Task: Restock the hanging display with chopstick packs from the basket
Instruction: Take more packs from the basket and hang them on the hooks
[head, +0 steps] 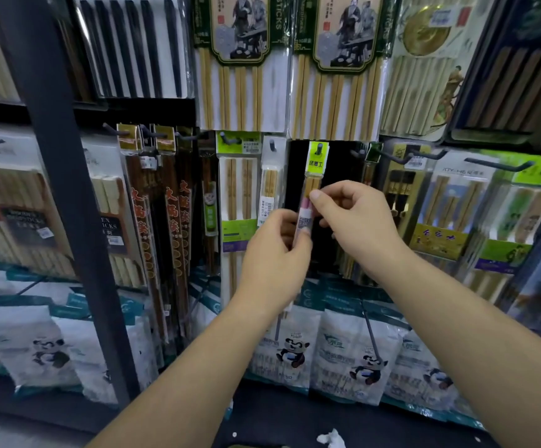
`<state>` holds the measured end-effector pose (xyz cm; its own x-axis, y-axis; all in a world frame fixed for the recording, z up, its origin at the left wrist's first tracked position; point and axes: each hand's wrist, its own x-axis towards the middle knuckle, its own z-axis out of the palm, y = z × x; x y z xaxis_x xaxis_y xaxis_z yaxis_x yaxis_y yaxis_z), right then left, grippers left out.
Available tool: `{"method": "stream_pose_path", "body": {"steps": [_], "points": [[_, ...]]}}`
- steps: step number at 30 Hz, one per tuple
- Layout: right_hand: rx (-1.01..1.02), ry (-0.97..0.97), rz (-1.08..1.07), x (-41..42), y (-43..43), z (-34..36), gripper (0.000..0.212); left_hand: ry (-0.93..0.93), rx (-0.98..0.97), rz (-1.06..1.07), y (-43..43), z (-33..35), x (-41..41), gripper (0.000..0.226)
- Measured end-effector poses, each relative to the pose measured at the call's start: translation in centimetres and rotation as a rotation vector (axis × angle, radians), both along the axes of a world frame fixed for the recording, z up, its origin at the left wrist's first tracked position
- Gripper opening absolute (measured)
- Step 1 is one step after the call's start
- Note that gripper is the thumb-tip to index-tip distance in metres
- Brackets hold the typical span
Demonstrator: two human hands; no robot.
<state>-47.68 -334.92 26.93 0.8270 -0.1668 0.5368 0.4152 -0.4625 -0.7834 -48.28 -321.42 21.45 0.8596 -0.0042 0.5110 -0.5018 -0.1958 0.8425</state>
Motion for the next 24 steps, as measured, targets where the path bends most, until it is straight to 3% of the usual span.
{"method": "stream_pose_path", "body": {"steps": [2,5,7,10,15,24], "points": [[-0.019,-0.011,-0.005,0.4,-0.5,-1.1,0.007,-0.002,0.002,0.020,-0.5,0.3,0.2,0.010],[-0.064,-0.041,-0.041,1.0,-1.2,-2.6,0.014,0.047,0.043,0.031,-1.5,0.6,0.7,0.055],[-0.121,-0.015,-0.019,1.4,-1.5,-3.5,0.035,0.075,0.040,0.047,-2.3,0.8,1.3,0.065],[-0.180,0.064,0.104,1.6,-1.9,-4.7,0.061,0.111,-0.047,0.024,-3.5,1.6,2.1,0.063],[-0.316,0.039,0.328,1.6,-1.8,-6.2,0.071,0.140,-0.246,-0.114,-4.8,2.8,3.8,0.043],[-0.494,0.182,0.251,5.3,-2.9,-6.9,0.091,0.295,-0.265,-0.023,-6.2,4.3,8.0,0.044]]}}
